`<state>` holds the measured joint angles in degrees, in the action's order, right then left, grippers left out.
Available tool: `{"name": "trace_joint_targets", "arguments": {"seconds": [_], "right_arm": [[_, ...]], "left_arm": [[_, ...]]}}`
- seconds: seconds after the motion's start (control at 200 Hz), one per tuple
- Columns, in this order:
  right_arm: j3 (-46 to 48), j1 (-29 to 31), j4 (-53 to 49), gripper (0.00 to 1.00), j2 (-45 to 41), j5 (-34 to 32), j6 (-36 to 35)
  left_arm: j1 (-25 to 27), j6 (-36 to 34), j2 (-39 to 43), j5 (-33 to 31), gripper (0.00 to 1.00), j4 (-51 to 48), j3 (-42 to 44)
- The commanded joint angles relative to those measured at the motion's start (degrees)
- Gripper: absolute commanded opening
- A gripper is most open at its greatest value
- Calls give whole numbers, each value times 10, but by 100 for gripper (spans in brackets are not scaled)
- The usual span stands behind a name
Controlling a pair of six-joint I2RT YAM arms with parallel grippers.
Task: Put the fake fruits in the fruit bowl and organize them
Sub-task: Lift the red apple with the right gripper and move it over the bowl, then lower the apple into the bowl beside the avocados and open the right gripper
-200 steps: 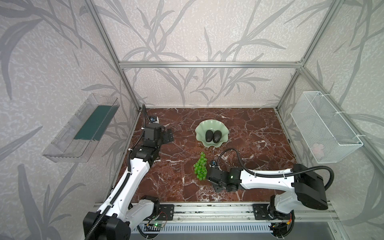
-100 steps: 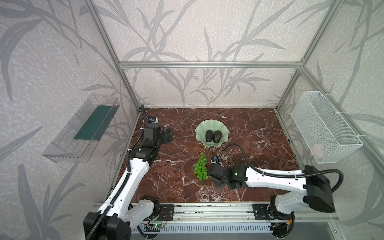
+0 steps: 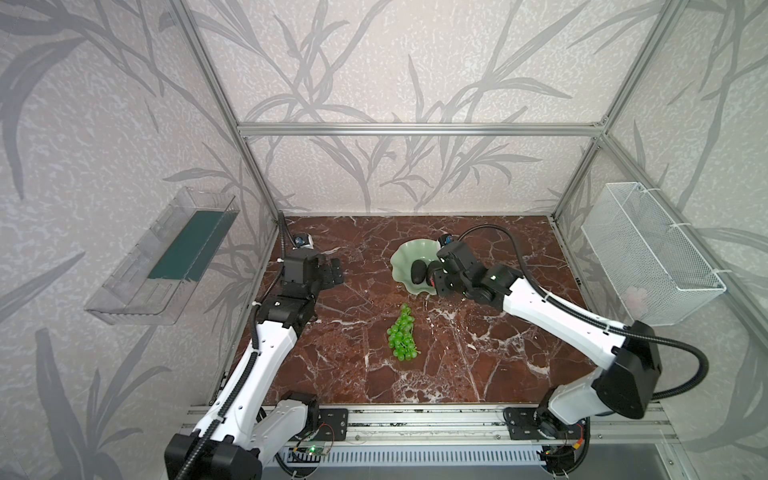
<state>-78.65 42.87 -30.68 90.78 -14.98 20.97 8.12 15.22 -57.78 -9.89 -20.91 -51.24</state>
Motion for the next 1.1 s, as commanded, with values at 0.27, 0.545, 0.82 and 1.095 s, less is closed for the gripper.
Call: {"name": "trace_joint_targets", "arguments": {"seconds": [0.27,0.545,0.82,1.095], "right_arm": [[-171,-68,63,39,202,25,-100],[-235,-92,90,39,296,11,-121],[-294,-107,81,40,369,4,-122],[-304,-110,82,41,404,-3,-114]], "left_arm": [[-7,9,20,4,100,8,11],[-10,10,19,7,100,12,13],[-12,12,16,12,100,14,14],[-16,11,14,9,100,12,14]]}}
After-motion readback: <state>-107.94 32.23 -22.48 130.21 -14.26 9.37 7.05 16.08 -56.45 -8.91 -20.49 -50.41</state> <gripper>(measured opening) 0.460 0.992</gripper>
